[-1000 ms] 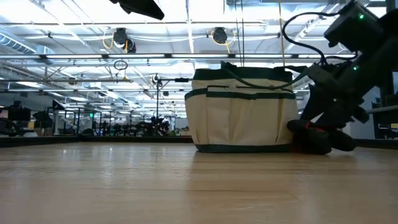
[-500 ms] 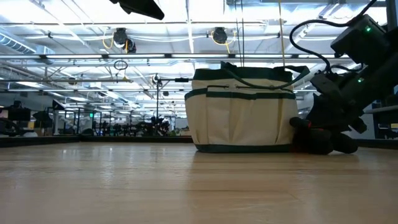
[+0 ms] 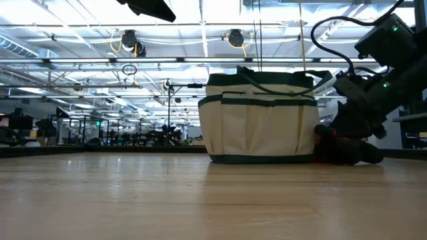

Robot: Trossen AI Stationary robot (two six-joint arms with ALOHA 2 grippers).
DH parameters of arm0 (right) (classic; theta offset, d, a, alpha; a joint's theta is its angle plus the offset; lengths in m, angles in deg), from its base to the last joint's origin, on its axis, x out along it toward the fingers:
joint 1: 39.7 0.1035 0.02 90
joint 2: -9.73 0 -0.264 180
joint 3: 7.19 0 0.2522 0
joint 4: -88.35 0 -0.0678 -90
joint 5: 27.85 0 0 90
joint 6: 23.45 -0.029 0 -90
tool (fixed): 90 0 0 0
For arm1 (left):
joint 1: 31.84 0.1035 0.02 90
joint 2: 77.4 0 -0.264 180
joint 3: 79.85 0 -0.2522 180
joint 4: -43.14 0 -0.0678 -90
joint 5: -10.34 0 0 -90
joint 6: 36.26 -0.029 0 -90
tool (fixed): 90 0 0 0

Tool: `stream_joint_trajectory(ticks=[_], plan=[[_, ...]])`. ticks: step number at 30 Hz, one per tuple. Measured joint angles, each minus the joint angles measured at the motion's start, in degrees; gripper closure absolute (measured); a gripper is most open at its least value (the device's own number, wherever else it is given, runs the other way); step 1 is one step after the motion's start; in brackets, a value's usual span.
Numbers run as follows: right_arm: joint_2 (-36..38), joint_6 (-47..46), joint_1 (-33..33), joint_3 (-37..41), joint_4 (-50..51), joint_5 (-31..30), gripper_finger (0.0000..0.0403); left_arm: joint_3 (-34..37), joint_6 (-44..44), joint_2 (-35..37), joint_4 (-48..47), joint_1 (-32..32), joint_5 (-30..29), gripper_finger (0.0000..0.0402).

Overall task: Pick & Place Garden tools in Gardening bag
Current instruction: Put the red gloves into the green gardening bag

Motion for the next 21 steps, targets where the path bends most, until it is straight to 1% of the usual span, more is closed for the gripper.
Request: stream_joint_trajectory(ticks=[5,10,21], plan=[[0.01,2.50,0.02,0.04,-2.49,0.06,0.0392,0.00,0.00,0.00,0.00,0.00,0.00,0.0376],[1.24,4.44,0.01,0.04,-2.91,0.06,0.0398,0.00,0.00,0.00,-0.01,0.00,0.00,0.0376],[8.43,12.07,0.02,0.04,-4.58,-0.16,0.0398,0.00,0.00,0.00,0.00,0.00,0.00,0.0376]])
